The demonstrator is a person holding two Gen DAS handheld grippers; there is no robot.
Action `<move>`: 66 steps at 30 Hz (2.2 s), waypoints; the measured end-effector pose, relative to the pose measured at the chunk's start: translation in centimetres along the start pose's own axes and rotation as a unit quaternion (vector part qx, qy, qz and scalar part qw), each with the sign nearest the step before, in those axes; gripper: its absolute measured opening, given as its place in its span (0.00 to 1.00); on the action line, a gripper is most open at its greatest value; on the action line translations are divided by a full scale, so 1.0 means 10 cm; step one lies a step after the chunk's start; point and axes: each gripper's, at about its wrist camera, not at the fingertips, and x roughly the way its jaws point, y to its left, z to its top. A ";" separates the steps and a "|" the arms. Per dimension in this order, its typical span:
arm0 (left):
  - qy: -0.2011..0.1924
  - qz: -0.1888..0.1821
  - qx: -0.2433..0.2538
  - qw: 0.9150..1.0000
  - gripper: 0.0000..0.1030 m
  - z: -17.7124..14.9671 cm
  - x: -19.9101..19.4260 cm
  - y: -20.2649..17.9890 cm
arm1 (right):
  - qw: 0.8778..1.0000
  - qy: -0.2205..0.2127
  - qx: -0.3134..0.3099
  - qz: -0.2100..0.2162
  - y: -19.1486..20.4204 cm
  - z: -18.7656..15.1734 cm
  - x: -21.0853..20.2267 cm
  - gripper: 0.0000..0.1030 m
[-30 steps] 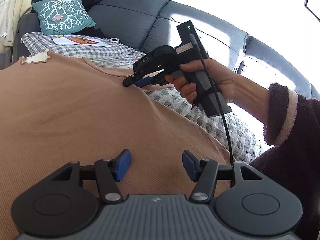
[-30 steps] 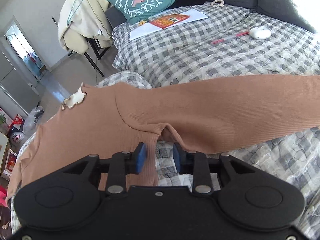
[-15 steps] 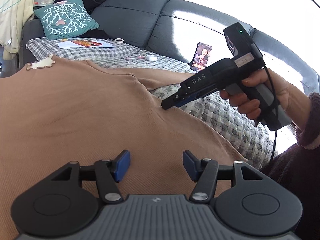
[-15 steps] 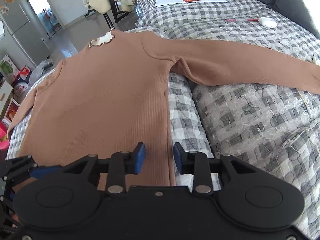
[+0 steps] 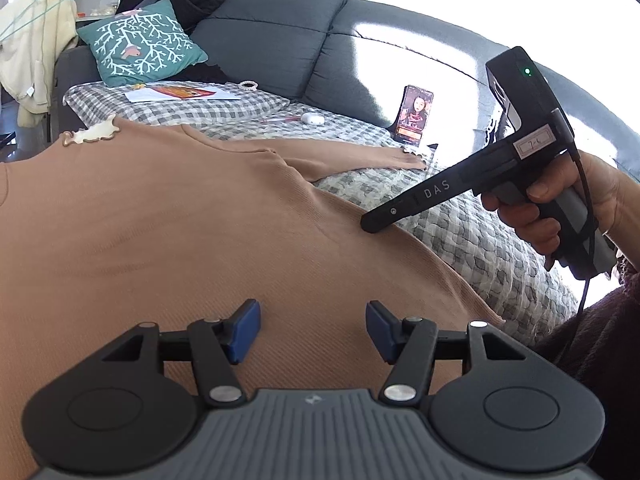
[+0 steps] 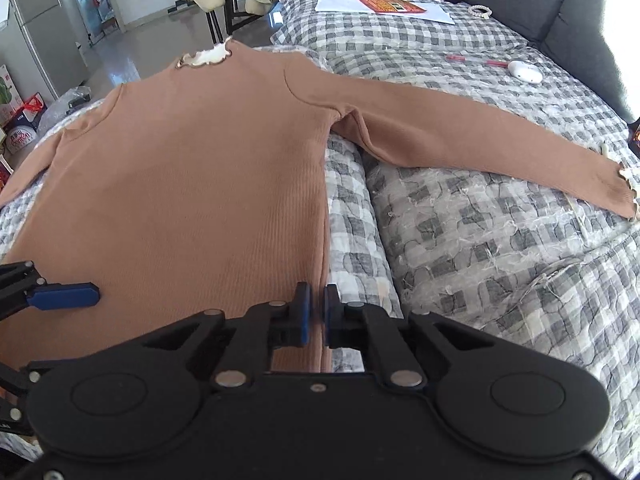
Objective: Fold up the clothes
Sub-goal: 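Release the sweater and move both grippers back from the bed, then grasp a sleeve cuff of the tan sweater with the left gripper and lift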
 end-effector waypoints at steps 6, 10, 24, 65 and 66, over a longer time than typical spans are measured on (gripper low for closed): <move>0.000 0.013 -0.011 1.000 0.57 0.04 -0.12 0.05 | 0.999 -0.034 -0.020 -0.012 0.18 0.08 -0.19 0.18; -0.020 0.051 -0.012 0.998 0.58 0.11 -0.31 0.19 | 0.997 -0.064 -0.033 -0.001 0.33 0.14 -0.23 0.21; -0.027 0.178 -0.187 0.966 0.58 0.13 -0.82 1.14 | 0.998 -0.049 -0.021 0.017 0.52 0.31 -0.02 0.29; -0.247 0.266 -0.705 0.609 0.08 -1.24 -2.43 2.86 | 0.993 -0.078 -0.074 0.047 1.73 0.66 0.36 0.34; -0.256 0.284 -0.690 0.614 0.08 -1.17 -2.46 2.84 | 0.993 -0.079 -0.074 0.047 1.72 0.66 0.36 0.34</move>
